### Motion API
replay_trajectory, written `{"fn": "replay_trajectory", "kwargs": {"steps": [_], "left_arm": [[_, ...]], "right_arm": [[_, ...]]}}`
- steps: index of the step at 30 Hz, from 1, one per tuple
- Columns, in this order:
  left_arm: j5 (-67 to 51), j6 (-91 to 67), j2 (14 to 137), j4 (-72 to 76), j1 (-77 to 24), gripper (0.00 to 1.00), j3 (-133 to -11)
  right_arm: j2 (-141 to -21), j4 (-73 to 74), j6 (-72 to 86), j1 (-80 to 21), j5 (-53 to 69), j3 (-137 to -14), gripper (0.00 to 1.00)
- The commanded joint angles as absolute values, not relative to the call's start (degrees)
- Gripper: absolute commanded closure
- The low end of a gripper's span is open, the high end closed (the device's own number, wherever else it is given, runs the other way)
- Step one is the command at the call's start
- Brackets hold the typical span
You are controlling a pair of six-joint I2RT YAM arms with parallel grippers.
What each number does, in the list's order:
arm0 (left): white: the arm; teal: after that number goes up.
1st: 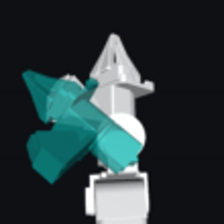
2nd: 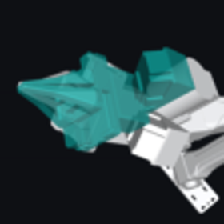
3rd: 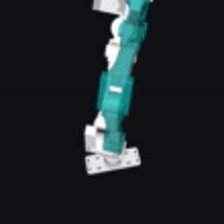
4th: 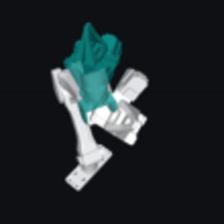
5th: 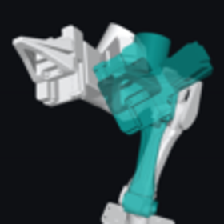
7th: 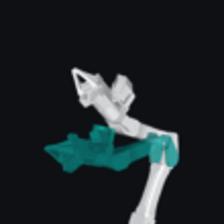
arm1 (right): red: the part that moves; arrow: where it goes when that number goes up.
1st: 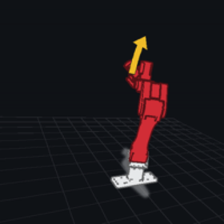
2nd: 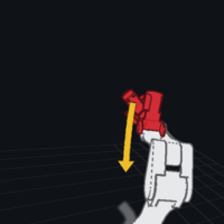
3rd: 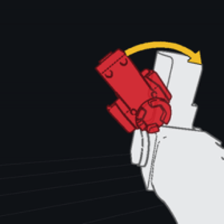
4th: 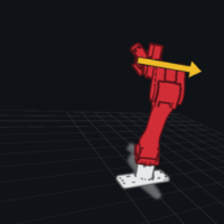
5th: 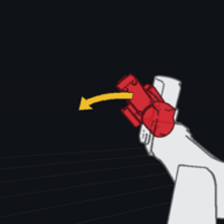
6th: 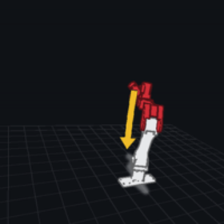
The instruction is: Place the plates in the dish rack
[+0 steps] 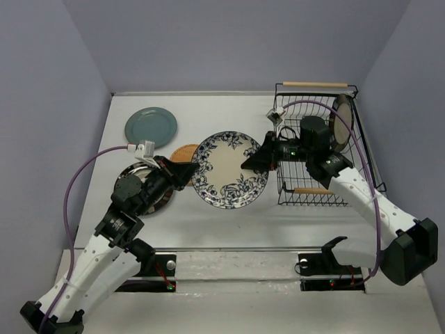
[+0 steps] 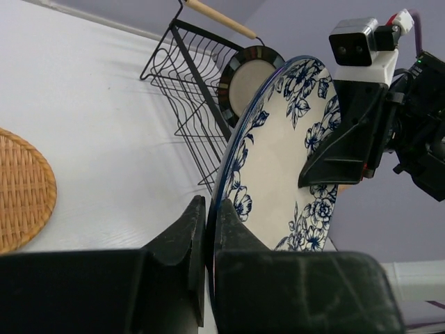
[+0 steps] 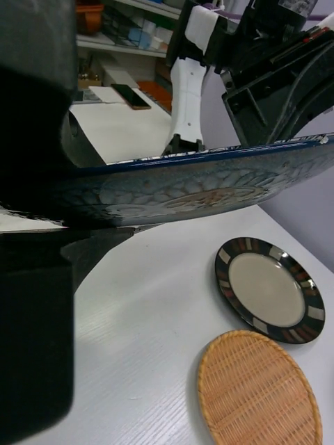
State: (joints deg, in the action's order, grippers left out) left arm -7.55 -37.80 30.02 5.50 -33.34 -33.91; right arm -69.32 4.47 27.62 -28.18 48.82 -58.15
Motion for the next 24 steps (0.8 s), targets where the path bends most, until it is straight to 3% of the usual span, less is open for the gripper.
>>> {"fn": "replay_trajectory", "kwargs": {"steps": [1, 2, 4, 5, 7, 15, 24], "left_arm": [[-10.29, -42.81, 29.00, 19.25, -34.19, 0.84, -40.34], [-10.20, -42.28, 29.18, 17.77, -34.19, 0.63, -40.78], [-9.50, -39.48, 29.62, 15.57, -34.19, 0.39, -41.83], [-8.97, -38.33, 30.23, 12.16, -34.19, 0.19, -43.23], [-5.99, -33.94, 30.93, 7.58, -34.28, 0.04, -45.34], [1.57, -23.65, 30.59, -6.67, -34.28, 0.01, -50.27], [3.34, -20.04, 23.65, -7.56, -34.19, 0.01, -40.53]], "right_arm": [[-67.42, 1.23, 25.05, -29.71, 41.86, -58.89, 0.93], [-67.06, 1.23, 25.31, -29.71, 40.44, -58.80, 0.93], [-65.83, 1.23, 25.23, -29.71, 36.05, -58.97, 0.93], [-65.40, 1.14, 25.31, -29.71, 34.30, -59.15, 0.93], [-64.08, 1.14, 25.40, -29.71, 29.55, -60.37, 0.93], [-60.56, 2.02, 24.79, -21.20, 17.77, -68.64, 0.93], [-61.69, 10.02, 9.07, -13.01, -15.23, -75.23, 0.93]]}}
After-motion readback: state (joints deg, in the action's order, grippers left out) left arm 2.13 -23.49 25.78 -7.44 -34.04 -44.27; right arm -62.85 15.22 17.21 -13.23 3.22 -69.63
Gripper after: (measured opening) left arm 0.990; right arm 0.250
